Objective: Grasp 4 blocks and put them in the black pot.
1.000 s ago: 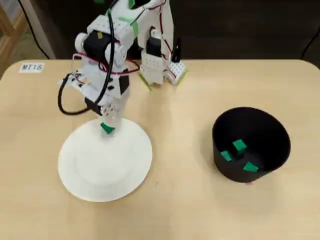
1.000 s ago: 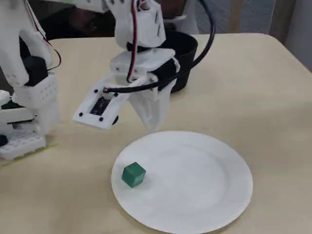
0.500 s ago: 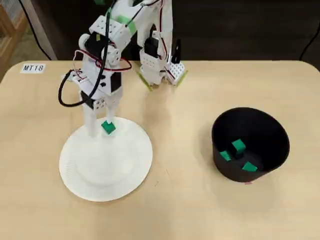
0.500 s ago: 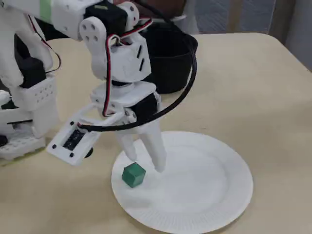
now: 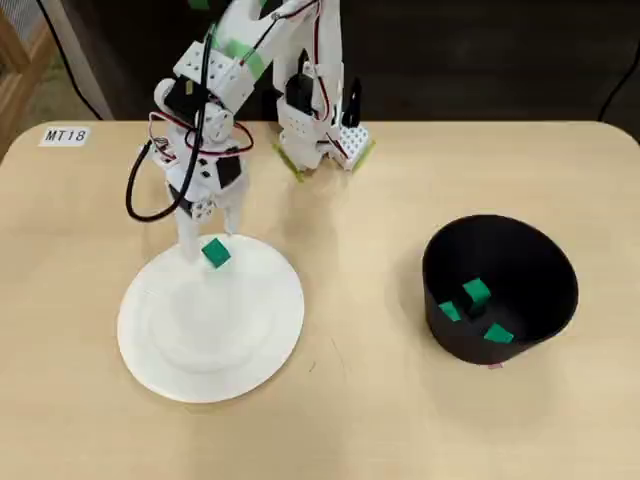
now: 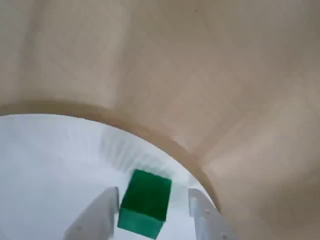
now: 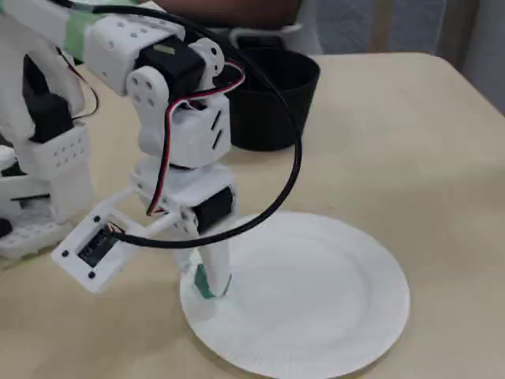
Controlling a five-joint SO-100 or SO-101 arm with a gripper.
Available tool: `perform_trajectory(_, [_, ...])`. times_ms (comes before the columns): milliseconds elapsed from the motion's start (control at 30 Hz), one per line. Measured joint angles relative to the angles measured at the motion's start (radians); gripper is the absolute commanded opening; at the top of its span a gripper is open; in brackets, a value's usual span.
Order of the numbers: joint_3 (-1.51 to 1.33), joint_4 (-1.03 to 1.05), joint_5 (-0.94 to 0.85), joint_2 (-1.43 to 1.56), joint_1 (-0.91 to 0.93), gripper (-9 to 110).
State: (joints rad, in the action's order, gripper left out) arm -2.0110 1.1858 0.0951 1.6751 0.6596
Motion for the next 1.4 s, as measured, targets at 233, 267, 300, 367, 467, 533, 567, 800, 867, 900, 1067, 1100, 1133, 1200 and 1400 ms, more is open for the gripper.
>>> perform_trajectory(233, [0.067,-0.071,-0.055,-0.066,-0.052,-2])
perform_trajectory(267, [0.104,-0.069,-0.075,-0.066,-0.086,-2])
perform_trajectory(300, [0.138,-0.069,-0.089,-0.064,-0.121,-2])
perform_trajectory(367, [0.204,-0.061,-0.098,-0.057,-0.215,-2])
perform_trajectory(467, [0.258,-0.051,-0.083,-0.025,-0.348,-2])
perform_trajectory(533, [0.281,-0.031,-0.072,0.018,-0.385,5])
perform_trajectory(567, [0.293,-0.006,-0.071,0.038,-0.391,15])
perform_trajectory(800, [0.193,0.057,-0.078,0.055,-0.29,22])
perform_trajectory(867, [0.169,0.057,-0.078,0.054,-0.244,22])
perform_trajectory(900, [0.164,0.049,-0.078,0.043,-0.241,23])
perform_trajectory(1067, [0.164,0.015,-0.072,-0.028,-0.233,26])
perform_trajectory(1100, [0.164,0.008,-0.072,-0.04,-0.229,27])
perform_trajectory(1133, [0.164,-0.002,-0.072,-0.052,-0.225,28])
perform_trajectory(1200, [0.164,-0.017,-0.067,-0.078,-0.218,28])
perform_trajectory(1400, [0.167,-0.043,-0.075,-0.115,-0.206,28])
